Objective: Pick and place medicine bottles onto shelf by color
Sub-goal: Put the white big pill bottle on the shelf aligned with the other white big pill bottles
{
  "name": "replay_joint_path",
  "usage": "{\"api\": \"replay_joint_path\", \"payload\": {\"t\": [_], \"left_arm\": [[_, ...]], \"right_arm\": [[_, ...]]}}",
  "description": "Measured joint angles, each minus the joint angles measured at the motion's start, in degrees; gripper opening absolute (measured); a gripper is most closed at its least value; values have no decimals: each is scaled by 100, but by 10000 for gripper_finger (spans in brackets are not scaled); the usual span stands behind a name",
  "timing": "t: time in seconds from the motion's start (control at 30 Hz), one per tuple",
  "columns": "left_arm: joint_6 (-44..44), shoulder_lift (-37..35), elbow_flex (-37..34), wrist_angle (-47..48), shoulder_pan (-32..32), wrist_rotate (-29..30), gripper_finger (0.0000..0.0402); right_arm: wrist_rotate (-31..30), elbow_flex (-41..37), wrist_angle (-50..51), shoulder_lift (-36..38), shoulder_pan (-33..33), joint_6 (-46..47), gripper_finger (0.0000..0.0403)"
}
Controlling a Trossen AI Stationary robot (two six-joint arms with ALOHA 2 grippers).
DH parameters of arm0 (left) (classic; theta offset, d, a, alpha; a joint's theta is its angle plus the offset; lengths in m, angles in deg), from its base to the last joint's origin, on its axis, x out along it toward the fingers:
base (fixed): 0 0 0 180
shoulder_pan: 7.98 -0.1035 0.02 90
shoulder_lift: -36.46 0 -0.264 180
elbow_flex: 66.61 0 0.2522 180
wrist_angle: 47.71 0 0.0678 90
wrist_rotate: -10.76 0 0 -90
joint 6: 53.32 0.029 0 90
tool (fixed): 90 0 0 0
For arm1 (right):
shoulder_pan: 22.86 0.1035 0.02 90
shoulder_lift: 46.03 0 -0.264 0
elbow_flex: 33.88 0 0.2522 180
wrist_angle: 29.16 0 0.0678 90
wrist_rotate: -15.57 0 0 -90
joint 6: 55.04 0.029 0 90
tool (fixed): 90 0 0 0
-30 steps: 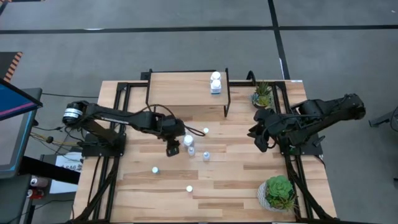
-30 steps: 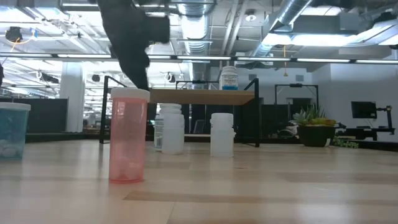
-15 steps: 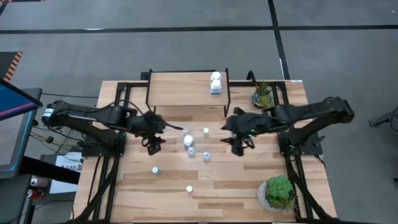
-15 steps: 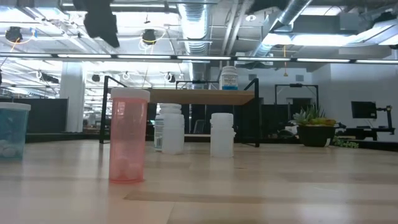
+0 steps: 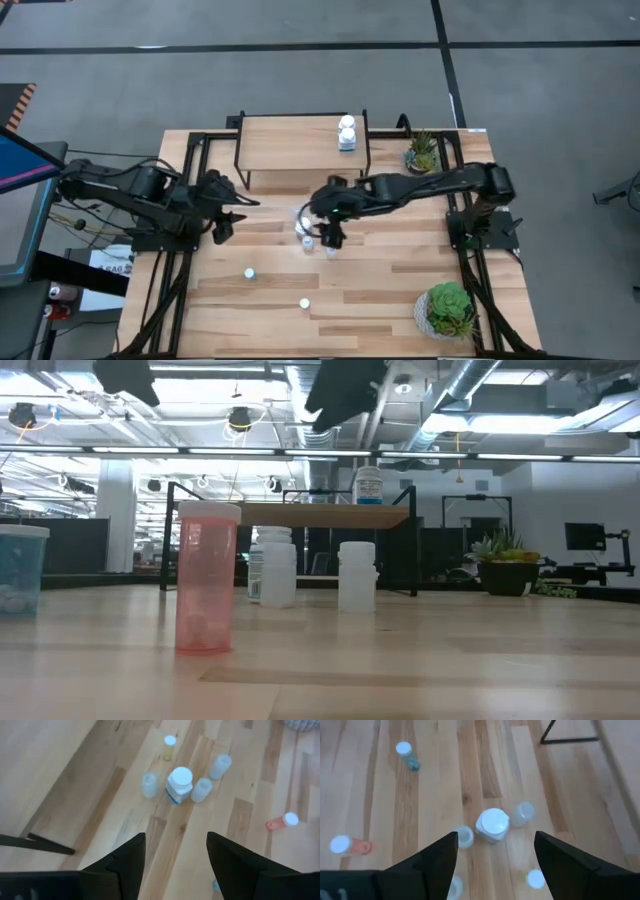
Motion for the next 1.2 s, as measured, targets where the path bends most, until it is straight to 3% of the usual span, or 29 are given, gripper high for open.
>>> {"api": "replay_joint_path", "payload": {"t": [0.57, 1.2], "left_arm": [[227, -776, -32, 649, 9, 15, 196], [15, -1250, -726, 501, 9, -57, 196]], "right_arm": [[490, 2214, 1425, -2154, -57, -2571, 286], [511, 2449, 1571, -2615, -408, -3973, 286]]}}
